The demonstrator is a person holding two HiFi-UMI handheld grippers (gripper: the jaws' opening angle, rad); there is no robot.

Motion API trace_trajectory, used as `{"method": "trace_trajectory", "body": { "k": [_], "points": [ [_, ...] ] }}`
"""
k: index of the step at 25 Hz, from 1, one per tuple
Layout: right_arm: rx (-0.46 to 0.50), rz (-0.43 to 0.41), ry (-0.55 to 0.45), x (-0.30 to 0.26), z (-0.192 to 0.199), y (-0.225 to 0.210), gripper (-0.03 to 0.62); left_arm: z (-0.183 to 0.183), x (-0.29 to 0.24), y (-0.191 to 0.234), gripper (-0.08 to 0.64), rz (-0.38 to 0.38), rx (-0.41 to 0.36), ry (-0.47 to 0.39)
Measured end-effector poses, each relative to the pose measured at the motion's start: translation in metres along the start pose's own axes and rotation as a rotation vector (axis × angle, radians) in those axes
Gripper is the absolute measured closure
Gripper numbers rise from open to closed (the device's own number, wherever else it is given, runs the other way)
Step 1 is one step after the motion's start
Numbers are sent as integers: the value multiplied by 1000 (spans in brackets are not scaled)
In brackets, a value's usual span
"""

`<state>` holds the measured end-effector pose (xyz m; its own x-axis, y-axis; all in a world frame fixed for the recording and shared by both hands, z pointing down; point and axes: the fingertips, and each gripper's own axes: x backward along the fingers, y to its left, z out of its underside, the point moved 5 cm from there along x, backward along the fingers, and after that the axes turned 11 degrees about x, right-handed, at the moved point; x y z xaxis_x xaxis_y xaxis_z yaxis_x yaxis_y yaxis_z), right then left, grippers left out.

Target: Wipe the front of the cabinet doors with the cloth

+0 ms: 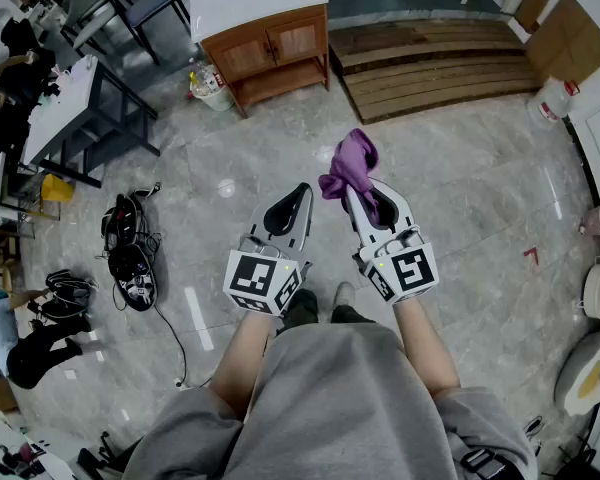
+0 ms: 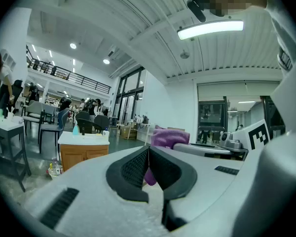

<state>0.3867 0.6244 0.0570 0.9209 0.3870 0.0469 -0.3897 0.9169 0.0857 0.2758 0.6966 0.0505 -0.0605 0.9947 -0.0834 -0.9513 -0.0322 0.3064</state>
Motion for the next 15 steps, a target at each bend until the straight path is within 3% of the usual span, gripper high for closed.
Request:
{"method": "trace_trajectory", "body": {
  "k": [15],
  "points": [
    [-37,-31,4,39,12,-10,535,30,-1,-34,549,-4,12,55]
  ]
}}
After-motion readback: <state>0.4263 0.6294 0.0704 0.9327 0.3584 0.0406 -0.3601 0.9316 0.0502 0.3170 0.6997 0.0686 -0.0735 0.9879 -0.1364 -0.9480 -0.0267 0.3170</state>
